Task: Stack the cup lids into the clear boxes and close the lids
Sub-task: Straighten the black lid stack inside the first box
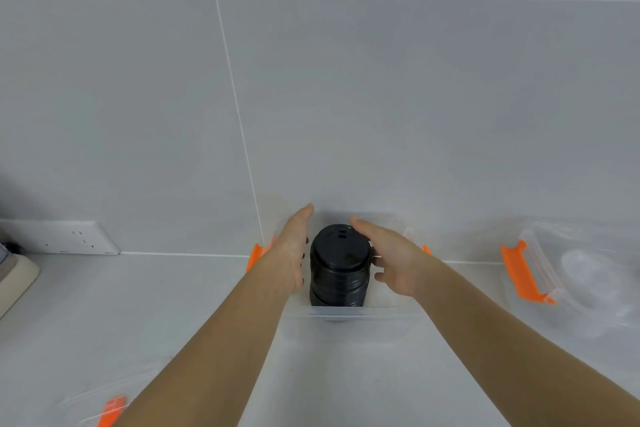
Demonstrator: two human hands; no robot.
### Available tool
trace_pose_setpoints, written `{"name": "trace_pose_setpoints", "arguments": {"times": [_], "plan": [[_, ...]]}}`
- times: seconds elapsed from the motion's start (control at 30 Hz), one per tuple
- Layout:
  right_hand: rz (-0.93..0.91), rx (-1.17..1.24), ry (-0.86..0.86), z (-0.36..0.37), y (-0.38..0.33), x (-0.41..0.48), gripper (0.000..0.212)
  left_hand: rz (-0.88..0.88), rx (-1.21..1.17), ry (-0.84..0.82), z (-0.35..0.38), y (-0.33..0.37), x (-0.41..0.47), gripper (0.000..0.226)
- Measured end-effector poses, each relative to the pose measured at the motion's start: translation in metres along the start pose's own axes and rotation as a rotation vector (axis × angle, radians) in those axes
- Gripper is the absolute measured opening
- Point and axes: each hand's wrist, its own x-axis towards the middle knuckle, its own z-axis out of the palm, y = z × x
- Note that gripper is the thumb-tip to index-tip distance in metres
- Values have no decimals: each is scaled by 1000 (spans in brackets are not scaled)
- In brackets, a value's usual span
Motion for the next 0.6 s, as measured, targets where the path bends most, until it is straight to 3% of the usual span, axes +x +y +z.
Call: {"name": "trace_pose_setpoints", "arguments": {"times": [0.17, 0.37, 0.6], "plan": [[-84, -121, 47, -3, -19, -23, 68, 90, 89, -36, -8, 15, -28, 76], [-197, -240, 41, -9, -47, -65, 62, 351, 299, 0, -27, 35, -82, 73], [-401, -235, -17, 4, -62, -123, 49, 810, 749, 348, -64, 19, -159, 66]]}}
